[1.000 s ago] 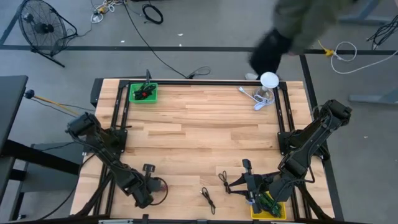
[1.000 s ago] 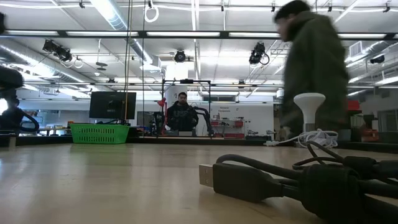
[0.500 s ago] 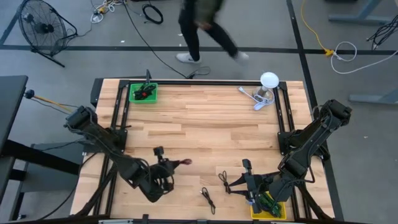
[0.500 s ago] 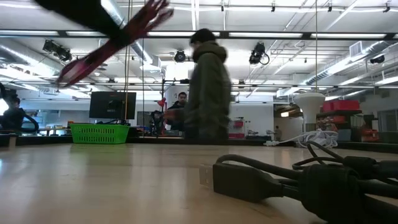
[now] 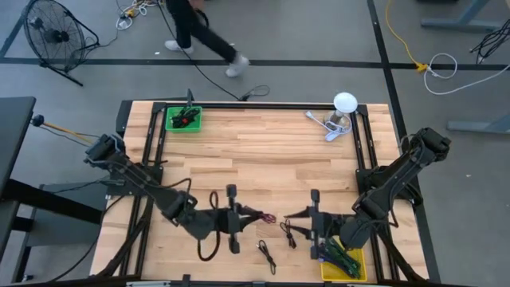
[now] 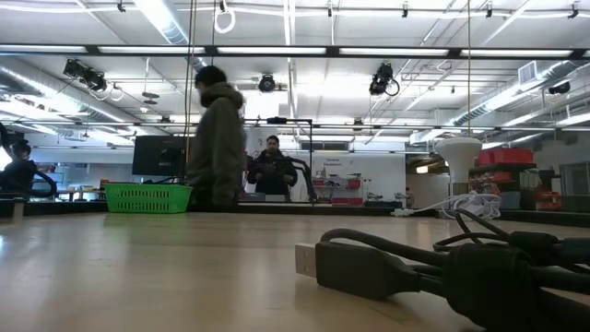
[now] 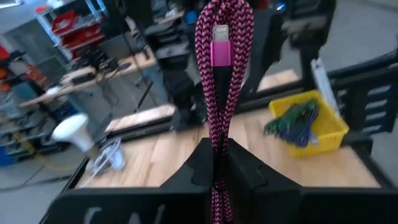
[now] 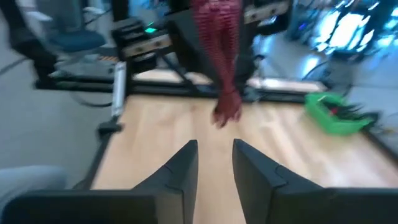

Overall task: Pick & Place USB Port
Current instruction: Put the pink charger cable into the yellow bin

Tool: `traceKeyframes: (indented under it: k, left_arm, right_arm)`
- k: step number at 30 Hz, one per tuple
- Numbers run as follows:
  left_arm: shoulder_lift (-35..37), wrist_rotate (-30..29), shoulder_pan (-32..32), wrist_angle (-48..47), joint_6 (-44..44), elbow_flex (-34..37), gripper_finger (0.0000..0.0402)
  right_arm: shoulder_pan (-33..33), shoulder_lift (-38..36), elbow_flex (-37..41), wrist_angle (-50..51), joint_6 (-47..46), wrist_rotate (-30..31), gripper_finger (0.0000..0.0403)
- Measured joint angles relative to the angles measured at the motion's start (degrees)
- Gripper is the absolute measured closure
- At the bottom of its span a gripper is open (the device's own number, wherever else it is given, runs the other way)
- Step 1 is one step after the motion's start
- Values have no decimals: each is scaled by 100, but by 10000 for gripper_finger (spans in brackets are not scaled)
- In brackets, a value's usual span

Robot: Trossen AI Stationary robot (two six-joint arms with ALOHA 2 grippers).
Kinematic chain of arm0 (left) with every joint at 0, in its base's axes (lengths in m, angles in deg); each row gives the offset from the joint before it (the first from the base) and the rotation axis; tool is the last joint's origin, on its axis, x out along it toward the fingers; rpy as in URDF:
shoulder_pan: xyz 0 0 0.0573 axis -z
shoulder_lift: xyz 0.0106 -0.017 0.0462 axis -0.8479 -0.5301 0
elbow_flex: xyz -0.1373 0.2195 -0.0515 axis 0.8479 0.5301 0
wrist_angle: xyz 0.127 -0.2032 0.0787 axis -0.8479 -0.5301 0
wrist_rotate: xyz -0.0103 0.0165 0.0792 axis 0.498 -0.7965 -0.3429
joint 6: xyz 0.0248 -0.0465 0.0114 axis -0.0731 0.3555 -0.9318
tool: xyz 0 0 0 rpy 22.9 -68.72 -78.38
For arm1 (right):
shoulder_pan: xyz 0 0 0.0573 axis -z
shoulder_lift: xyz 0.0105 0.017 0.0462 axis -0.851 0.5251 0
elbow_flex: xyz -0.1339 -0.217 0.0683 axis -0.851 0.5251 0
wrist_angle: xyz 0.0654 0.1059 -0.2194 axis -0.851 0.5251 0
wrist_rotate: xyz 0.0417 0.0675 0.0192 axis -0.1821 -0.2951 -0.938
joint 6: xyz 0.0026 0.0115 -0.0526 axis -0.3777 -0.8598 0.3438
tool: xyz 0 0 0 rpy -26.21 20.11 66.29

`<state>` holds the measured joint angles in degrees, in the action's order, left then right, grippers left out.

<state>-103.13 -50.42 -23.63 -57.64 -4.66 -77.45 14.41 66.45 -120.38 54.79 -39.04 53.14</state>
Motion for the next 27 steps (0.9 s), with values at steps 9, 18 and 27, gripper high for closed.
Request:
traceKeyframes:
  k: [9,18,27]
  left_arm:
    - [0,1019,-699,316,-124,-135,381]
    - [2,1534,-989,765,-120,-135,381]
    - [15,1519,-991,889,-120,-135,379]
  right_arm:
    - [332,0,0,-1456,1556,146,255]
    - [555,-16,0,-1777,1876,242,224]
    - [650,-2,0,-2173,2106,595,288]
